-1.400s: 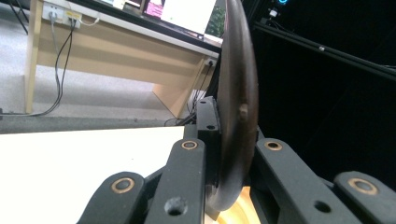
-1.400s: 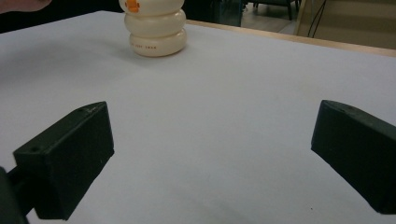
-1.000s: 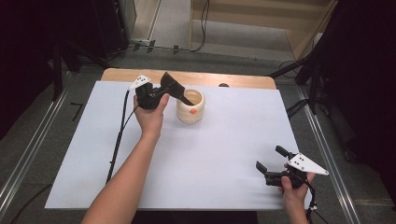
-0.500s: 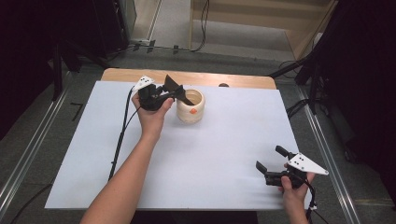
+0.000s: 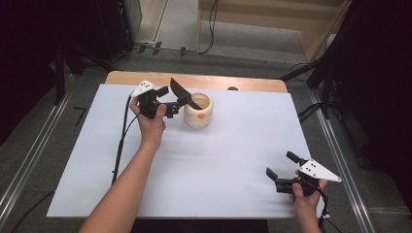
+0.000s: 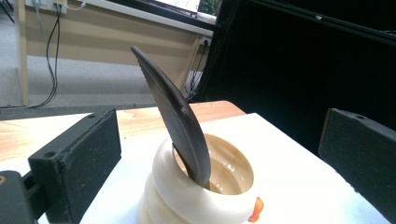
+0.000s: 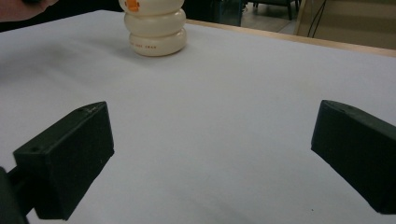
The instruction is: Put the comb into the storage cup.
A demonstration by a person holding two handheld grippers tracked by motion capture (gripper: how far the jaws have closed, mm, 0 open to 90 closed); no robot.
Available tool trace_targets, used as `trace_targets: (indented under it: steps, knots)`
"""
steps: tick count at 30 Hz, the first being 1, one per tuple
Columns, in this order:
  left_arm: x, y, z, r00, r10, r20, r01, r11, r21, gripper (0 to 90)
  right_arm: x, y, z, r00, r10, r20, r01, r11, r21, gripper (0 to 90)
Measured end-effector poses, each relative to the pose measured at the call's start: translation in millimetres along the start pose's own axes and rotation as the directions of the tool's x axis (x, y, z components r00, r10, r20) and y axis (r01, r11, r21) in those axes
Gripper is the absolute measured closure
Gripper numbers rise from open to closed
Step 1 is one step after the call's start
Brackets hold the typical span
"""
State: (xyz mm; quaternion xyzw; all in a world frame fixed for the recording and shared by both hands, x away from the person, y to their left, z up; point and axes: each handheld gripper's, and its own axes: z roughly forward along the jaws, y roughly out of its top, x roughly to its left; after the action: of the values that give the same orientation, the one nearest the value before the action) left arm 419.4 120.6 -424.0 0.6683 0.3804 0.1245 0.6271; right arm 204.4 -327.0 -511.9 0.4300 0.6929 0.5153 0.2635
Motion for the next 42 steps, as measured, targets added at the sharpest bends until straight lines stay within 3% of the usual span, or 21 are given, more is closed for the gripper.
trace_targets:
  steps: [16, 42]
  knots:
    - [0.0, -6.6, -21.4, 0.9987, 0.048, -0.016, -0.048, 0.9988, 0.010, 0.0, 0.2, 0.1, 0.0, 1.0000, -0.002, 0.001, 0.002, 1.000, 0.001, 0.0]
    - [-5.9, -24.4, -55.0, 0.9959, 0.089, -0.018, -0.089, 0.9960, 0.010, 0.0, 1.1, 0.0, 0.0, 1.0000, -0.005, 0.002, 0.005, 1.000, 0.002, 0.0]
